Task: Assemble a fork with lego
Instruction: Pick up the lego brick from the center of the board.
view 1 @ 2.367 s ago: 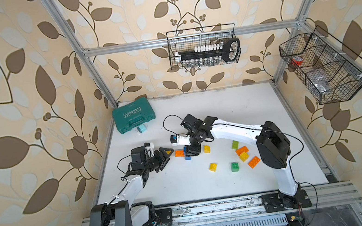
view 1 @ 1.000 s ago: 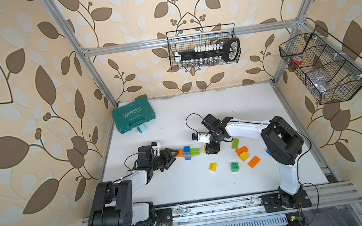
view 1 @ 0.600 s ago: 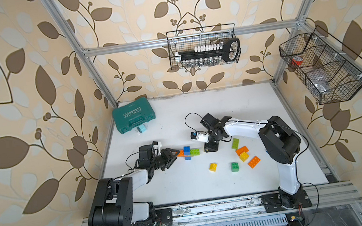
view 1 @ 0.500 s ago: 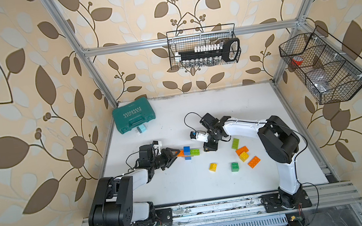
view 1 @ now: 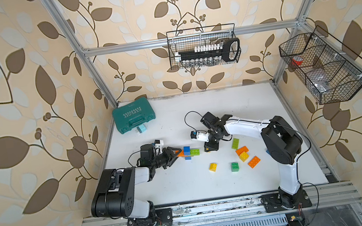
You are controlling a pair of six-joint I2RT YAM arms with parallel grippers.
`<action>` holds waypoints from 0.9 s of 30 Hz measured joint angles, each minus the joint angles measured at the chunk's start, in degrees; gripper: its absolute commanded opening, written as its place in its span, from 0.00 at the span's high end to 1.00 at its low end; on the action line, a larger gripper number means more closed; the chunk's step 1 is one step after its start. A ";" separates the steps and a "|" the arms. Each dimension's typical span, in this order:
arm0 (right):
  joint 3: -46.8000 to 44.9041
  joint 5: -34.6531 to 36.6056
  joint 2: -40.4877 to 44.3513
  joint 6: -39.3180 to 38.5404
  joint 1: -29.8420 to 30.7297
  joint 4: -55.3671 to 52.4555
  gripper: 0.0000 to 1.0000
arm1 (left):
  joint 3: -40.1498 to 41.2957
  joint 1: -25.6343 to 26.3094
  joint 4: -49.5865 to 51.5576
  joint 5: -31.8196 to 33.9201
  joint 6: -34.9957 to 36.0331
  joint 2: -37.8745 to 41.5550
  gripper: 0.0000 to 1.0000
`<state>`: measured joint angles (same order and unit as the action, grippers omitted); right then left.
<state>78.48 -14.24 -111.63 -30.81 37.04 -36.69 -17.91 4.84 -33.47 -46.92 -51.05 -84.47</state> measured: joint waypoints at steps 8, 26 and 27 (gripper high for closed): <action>2.47 -1.14 4.13 -2.75 0.17 -3.19 0.73 | 0.31 0.90 -3.30 -0.83 -0.63 -0.46 0.49; 7.74 -8.98 4.94 -6.99 2.16 -10.69 0.73 | 3.65 1.60 -7.39 -1.20 0.07 -1.27 0.49; 8.35 -9.01 4.83 -7.19 2.38 -10.84 0.72 | 3.80 1.60 -8.02 -1.36 0.09 -1.46 0.49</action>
<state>86.83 -23.24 -106.80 -38.00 39.42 -47.53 -14.11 6.44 -41.50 -48.27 -50.96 -85.93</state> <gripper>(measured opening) 0.325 0.515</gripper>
